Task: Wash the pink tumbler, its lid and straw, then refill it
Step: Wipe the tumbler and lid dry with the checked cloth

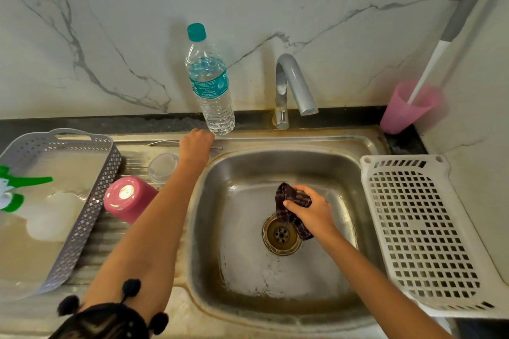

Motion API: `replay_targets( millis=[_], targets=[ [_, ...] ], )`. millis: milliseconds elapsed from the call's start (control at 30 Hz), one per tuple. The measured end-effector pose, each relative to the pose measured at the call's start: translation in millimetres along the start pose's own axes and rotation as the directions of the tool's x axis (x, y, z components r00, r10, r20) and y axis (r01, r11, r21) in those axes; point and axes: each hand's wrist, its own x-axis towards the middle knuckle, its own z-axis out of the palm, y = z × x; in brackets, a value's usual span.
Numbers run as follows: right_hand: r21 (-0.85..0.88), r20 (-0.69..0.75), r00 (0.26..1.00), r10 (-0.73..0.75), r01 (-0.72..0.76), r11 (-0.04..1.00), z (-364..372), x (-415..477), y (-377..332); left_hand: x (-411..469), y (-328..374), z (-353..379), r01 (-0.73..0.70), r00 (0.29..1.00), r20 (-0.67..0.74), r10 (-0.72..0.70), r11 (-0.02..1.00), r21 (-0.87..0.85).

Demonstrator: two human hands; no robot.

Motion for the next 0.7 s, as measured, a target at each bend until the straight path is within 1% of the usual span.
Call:
replay_targets(
  millis=[133,167,200,233,267,300,333,367,400,433,467,500,533,600,667,700],
  targets=[
    [0.013,0.002,1.000,-0.007,0.007,1.000,0,-2,-8,0,3,0,0.065,0.998,0.021,-0.064,0.996,-0.064],
    [0.019,0.001,1.000,-0.014,0.014,1.000,-1,-3,-10,-1,4,-1,0.107,0.994,0.023,-0.105,0.987,-0.122],
    [0.029,0.000,1.000,-0.023,0.023,0.999,-1,-4,-13,-4,6,-3,0.161,0.987,0.013,-0.162,0.963,-0.217],
    [0.044,-0.002,0.999,-0.035,0.035,0.998,-1,-5,-15,-9,11,-6,0.208,0.974,-0.015,-0.228,0.913,-0.351],
    [0.064,-0.006,0.999,-0.045,0.045,0.997,-1,-6,-18,-18,20,-10,0.221,0.956,-0.055,-0.289,0.829,-0.515],
    [0.093,-0.006,0.999,-0.053,0.053,0.994,-1,-7,-21,-30,32,-14,0.202,0.939,-0.069,-0.336,0.704,-0.681],
    [0.122,-0.003,0.998,-0.060,0.060,0.991,-2,-9,-24,-46,46,-18,0.192,0.937,-0.012,-0.350,0.541,-0.819],
    [0.146,0.007,0.998,-0.070,0.068,0.987,-2,-11,-27,-64,61,-22,0.228,0.945,0.117,-0.305,0.359,-0.905],
    [0.158,0.027,0.996,-0.082,0.077,0.985,-2,-12,-30,-81,75,-24,0.299,0.944,0.261,-0.201,0.190,-0.935],
    [0.165,0.055,0.994,-0.095,0.085,0.983,-3,-13,-32,-99,87,-26,0.387,0.921,0.384,-0.066,0.049,-0.921],
    [0.167,0.092,0.990,-0.108,0.091,0.982,-5,-15,-33,-113,97,-27,0.468,0.883,0.463,0.076,-0.065,-0.882],
    [0.161,0.135,0.984,-0.118,0.096,0.982,-7,-16,-32,-124,104,-26,0.515,0.854,0.487,0.184,-0.159,-0.842],
    [0.144,0.183,0.975,-0.126,0.100,0.984,-10,-17,-31,-132,110,-23,0.529,0.846,0.479,0.234,-0.249,-0.811],
    [0.106,0.254,0.955,-0.151,0.127,0.986,-16,-19,-28,-141,116,-21,0.504,0.863,0.464,0.197,-0.387,-0.772],
    [0.064,0.250,0.950,-0.189,0.179,0.982,-21,-23,-27,-145,121,-23,0.456,0.883,0.452,0.125,-0.453,-0.766],
    [0.046,0.223,0.952,-0.208,0.202,0.978,-23,-24,-27,-147,123,-25,0.437,0.890,0.447,0.095,-0.461,-0.772]
  ],
)
